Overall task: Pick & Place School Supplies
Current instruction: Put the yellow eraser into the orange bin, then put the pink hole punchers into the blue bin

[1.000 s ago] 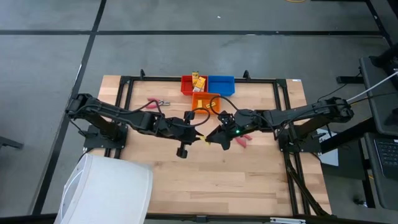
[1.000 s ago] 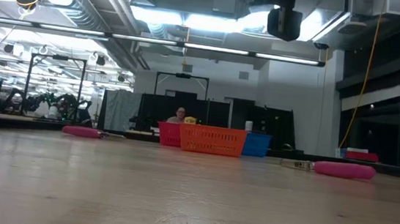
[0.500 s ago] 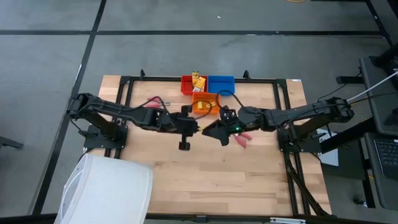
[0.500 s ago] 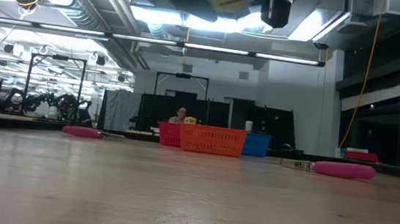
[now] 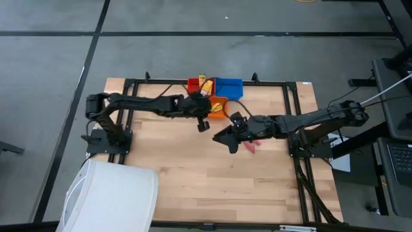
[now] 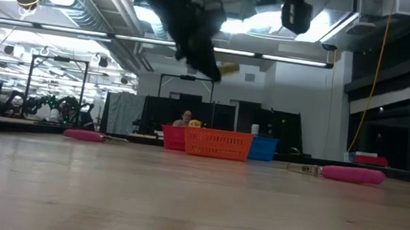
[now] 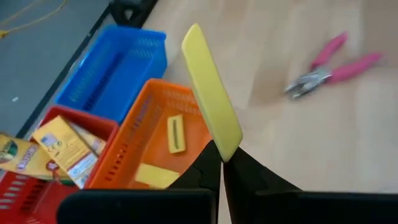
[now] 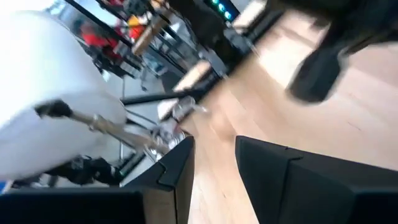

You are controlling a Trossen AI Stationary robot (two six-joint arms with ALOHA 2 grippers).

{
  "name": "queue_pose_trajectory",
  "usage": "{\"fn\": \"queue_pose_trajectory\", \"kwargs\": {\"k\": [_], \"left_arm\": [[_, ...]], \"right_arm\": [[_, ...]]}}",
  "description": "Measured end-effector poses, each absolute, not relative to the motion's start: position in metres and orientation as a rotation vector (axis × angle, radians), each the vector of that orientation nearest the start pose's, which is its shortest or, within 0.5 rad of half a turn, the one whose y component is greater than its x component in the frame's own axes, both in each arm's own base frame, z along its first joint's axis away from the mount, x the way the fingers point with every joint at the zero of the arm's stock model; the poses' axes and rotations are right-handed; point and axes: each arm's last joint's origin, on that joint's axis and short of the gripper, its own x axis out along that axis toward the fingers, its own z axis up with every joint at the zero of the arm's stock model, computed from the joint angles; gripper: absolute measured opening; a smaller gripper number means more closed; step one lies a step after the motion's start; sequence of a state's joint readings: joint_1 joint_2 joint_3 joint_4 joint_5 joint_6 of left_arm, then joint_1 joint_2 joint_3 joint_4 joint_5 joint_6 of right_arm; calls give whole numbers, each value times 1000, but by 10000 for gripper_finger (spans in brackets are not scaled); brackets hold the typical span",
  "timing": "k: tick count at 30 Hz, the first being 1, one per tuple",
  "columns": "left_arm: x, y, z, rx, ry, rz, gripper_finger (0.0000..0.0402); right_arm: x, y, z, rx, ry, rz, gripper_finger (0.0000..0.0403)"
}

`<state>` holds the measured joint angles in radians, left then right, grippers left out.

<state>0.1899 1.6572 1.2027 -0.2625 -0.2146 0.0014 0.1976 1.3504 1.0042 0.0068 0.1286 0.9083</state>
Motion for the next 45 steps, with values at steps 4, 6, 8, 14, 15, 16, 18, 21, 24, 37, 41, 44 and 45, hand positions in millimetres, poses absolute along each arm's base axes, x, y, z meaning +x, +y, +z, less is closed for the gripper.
{"fn": "queue_pose_trajectory", "kwargs": {"k": [4, 6, 8, 14, 15, 16, 18, 21, 24, 37, 41, 44, 45], "left_arm": [[362, 95, 221, -6, 791, 418, 1], [366, 104, 207, -25, 815, 417, 1], [369, 112, 196, -41, 821, 413, 1], [374, 129, 166, -89, 861, 419, 3], [374, 131, 164, -99, 868, 411, 5], [374, 132, 162, -106, 868, 404, 8], [373, 134, 162, -110, 869, 411, 17], [372, 135, 171, -86, 845, 457, 39], [373, 136, 186, -48, 764, 469, 63], [355, 87, 246, -61, 712, 267, 131], [347, 44, 276, 28, 641, 168, 128], [338, 13, 297, 43, 567, 96, 129], [335, 3, 303, 38, 546, 81, 132]], "right_arm": [[288, 66, 300, 843, 414, -124, 122], [281, 72, 297, 840, 458, -153, 122], [274, 78, 294, 839, 505, -186, 122], [256, 97, 287, 854, 596, -260, 122], [254, 100, 287, 859, 598, -265, 122], [252, 102, 286, 860, 602, -277, 122], [248, 106, 283, 859, 620, -307, 122], [241, 110, 279, 861, 652, -358, 122], [235, 112, 275, 854, 681, -409, 122], [197, 110, 252, 662, 1025, -595, 122], [196, 101, 232, 634, 1128, -578, 126], [198, 91, 215, 660, 1179, -563, 145], [199, 88, 210, 669, 1186, -549, 154]]}}
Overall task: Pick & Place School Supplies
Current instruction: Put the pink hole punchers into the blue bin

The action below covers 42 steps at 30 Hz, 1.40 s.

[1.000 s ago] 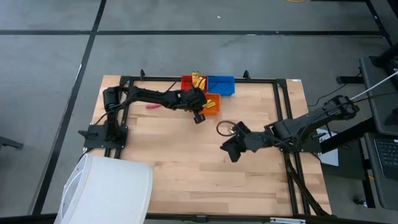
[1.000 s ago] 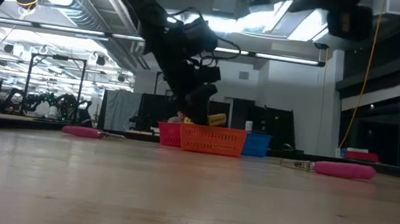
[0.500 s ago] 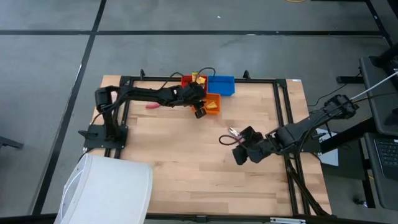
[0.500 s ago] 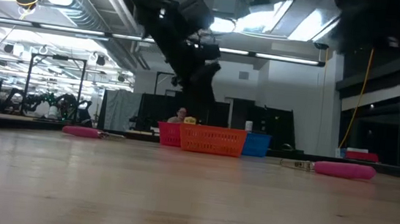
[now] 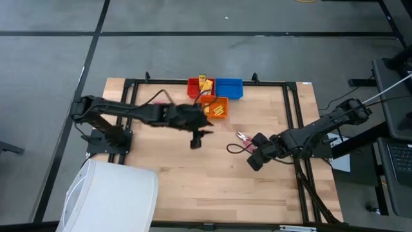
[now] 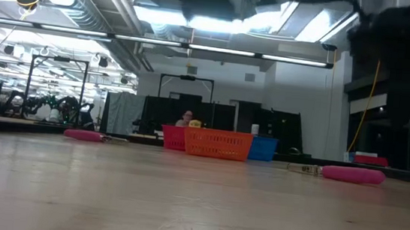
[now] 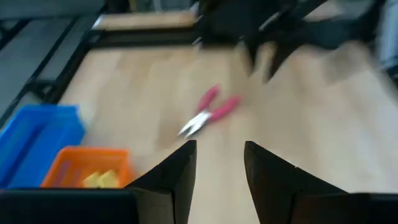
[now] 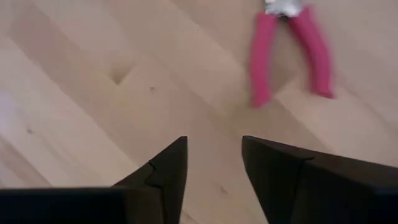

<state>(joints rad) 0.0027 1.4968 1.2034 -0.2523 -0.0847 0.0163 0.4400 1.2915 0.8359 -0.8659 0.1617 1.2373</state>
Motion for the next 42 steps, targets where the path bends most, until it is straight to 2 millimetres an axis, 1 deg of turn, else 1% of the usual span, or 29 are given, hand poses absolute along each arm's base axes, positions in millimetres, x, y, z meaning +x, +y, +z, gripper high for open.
{"fn": "queue_pose_trajectory", "kwargs": {"k": [3, 5, 9, 13, 17, 25, 28, 30, 32, 34, 35, 39, 42], "left_arm": [[323, -19, 319, 27, 490, 73, 144], [317, -31, 328, 22, 458, 93, 156], [306, -47, 338, 8, 414, 136, 182], [300, -53, 342, -4, 394, 186, 201], [299, -58, 342, -7, 395, 200, 211], [298, -59, 343, -39, 387, 219, 208], [298, -60, 341, -60, 405, 209, 208], [296, -60, 339, -78, 434, 205, 207], [294, -60, 335, -95, 471, 214, 205], [292, -61, 332, -102, 506, 219, 202], [291, -62, 330, -102, 522, 220, 200], [285, -67, 324, -104, 592, 219, 193], [280, -72, 319, -104, 645, 243, 188]], "right_arm": [[203, 79, 198, 700, 1191, -501, 183], [205, 70, 191, 712, 1196, -510, 200], [204, 55, 181, 683, 1227, -544, 216], [206, 48, 169, 656, 1262, -526, 214], [213, 44, 159, 611, 1289, -512, 210], [225, 42, 133, 575, 1368, -531, 206], [227, 42, 128, 571, 1387, -573, 184], [231, 43, 131, 568, 1377, -574, 149], [236, 44, 137, 567, 1344, -567, 95], [246, 46, 150, 572, 1278, -528, 38], [251, 47, 159, 570, 1243, -505, 30], [265, 53, 187, 571, 1184, -446, 30], [275, 61, 226, 574, 1077, -345, 30]]}}
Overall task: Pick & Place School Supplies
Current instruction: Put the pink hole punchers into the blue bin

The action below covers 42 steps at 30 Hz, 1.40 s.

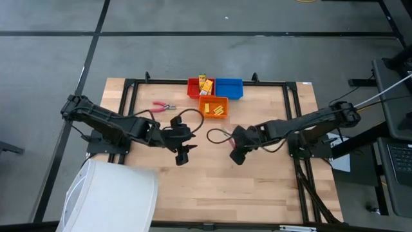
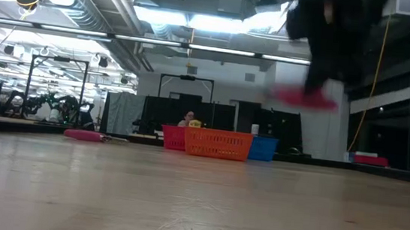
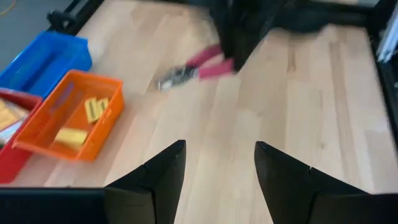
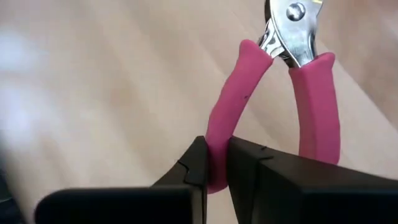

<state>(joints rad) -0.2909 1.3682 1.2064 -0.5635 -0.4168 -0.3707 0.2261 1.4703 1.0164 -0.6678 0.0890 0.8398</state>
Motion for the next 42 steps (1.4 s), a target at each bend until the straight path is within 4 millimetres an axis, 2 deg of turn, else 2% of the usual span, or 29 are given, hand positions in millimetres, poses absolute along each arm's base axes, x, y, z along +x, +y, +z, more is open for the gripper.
{"fn": "queue_pose_trajectory", "kwargs": {"k": [4, 7, 10, 13, 16, 20, 29, 42], "left_arm": [[277, -76, 315, -91, 668, 251, 183], [280, -74, 312, -136, 633, 250, 184], [293, -68, 316, -223, 489, 199, 194], [306, -58, 327, -312, 281, 93, 211], [313, -43, 342, -379, 31, 64, 230], [316, -26, 353, -478, -145, 52, 252], [323, -20, 347, -552, -151, 72, 260], [322, -12, 347, -536, -164, 105, 260]], "right_arm": [[278, 69, 290, 588, 891, -203, 30], [269, 69, 340, 618, 701, -85, 30], [257, 66, 380, 674, 484, 45, 30], [245, 61, 403, 736, 348, 143, 30], [242, 60, 413, 775, 289, 202, 30], [243, 61, 414, 781, 272, 207, 30], [255, 61, 410, 752, 249, 175, 30], [272, 55, 404, 734, 224, 172, 30]]}}
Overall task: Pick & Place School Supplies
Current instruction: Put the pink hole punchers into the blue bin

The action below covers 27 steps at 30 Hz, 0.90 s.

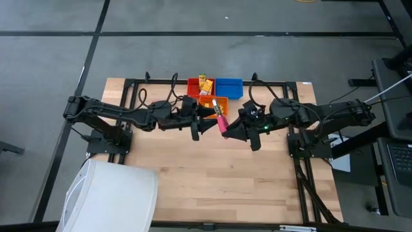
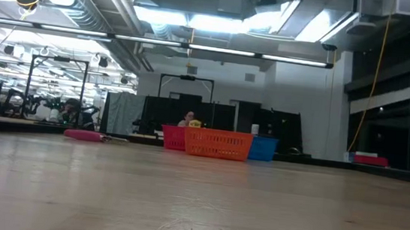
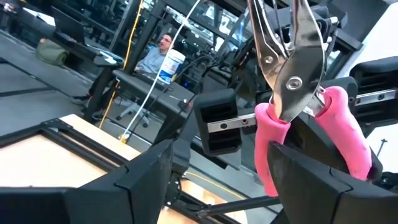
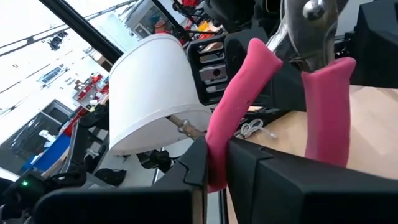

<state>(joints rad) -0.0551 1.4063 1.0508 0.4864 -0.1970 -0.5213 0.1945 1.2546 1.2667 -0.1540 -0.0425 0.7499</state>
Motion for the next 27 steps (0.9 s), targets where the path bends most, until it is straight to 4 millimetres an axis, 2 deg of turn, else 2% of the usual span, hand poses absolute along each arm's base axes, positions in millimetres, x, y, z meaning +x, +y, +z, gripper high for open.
{"fn": "queue_pose_trajectory", "kwargs": {"k": [19, 27], "left_arm": [[323, -18, 348, -539, -160, 29, 240], [323, -18, 350, -522, -188, 50, 239]], "right_arm": [[278, 39, 403, 715, 186, 114, 30], [280, 39, 405, 718, 162, 129, 30]]}}
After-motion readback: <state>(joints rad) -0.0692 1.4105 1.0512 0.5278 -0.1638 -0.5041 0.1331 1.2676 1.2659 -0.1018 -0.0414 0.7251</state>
